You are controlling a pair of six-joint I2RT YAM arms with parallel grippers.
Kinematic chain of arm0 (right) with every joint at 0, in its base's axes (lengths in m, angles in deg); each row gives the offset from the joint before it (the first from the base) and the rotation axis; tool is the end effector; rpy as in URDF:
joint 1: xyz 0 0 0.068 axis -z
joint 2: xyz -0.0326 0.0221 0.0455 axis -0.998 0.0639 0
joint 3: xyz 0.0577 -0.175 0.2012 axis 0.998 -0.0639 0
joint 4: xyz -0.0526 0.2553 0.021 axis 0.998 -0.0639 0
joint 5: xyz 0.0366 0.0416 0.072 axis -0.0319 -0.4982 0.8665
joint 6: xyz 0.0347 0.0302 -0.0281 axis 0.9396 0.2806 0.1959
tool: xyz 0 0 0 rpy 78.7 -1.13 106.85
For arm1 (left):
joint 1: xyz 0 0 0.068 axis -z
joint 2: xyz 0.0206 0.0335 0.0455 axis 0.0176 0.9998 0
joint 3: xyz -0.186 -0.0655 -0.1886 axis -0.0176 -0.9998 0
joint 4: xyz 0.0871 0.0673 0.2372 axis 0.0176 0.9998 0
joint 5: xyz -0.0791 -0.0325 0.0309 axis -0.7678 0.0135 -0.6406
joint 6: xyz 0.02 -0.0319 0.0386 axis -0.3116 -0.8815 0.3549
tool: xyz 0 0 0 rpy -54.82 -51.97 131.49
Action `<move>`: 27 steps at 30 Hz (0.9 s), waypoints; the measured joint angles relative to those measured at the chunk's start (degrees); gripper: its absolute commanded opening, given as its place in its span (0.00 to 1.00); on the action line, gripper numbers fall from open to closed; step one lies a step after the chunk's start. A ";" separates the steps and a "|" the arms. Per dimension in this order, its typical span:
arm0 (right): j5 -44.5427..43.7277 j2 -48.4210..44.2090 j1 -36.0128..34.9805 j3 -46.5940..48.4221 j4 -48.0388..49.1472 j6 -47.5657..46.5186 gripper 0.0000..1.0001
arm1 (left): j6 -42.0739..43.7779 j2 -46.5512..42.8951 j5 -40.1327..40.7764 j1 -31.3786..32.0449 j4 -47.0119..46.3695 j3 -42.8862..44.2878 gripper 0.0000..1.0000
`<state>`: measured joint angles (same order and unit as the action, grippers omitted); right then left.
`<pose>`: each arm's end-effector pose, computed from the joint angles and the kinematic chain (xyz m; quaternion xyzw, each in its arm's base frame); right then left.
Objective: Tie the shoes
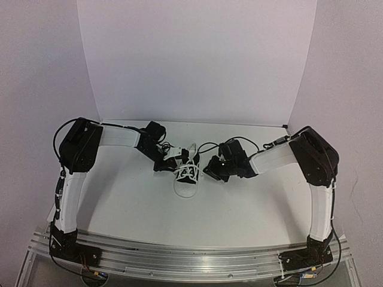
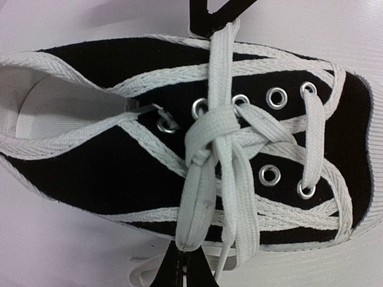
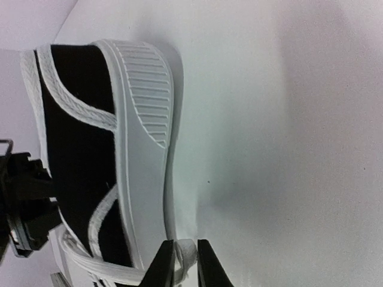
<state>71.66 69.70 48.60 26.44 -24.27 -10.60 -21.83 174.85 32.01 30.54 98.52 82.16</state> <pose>0.3409 0.2678 0.1199 0.0980 0.8912 0.3393 0.2846 0.3913 -0.2614 0.1291 0.7020 0.6210 -0.1945 0.2896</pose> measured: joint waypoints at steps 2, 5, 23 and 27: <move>0.40 0.00 0.03 1.21 -0.61 -1.22 0.43 | -1.22 0.00 0.36 0.00 0.52 0.04 0.39; 1.11 -0.07 0.20 3.35 -1.30 -3.60 0.49 | -3.12 0.00 0.72 0.00 1.60 1.16 0.50; 2.52 -12.55 2.01 5.02 -8.40 -16.04 0.53 | -7.74 -17.94 -4.61 -0.96 13.44 -1.21 0.43; 4.11 -12.55 1.53 5.04 -9.60 -17.13 0.54 | -9.68 -19.24 -5.55 -2.02 13.64 -6.45 0.50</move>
<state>75.78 57.15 50.13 31.48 -33.88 -27.73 -31.51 155.61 26.47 28.53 112.16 75.70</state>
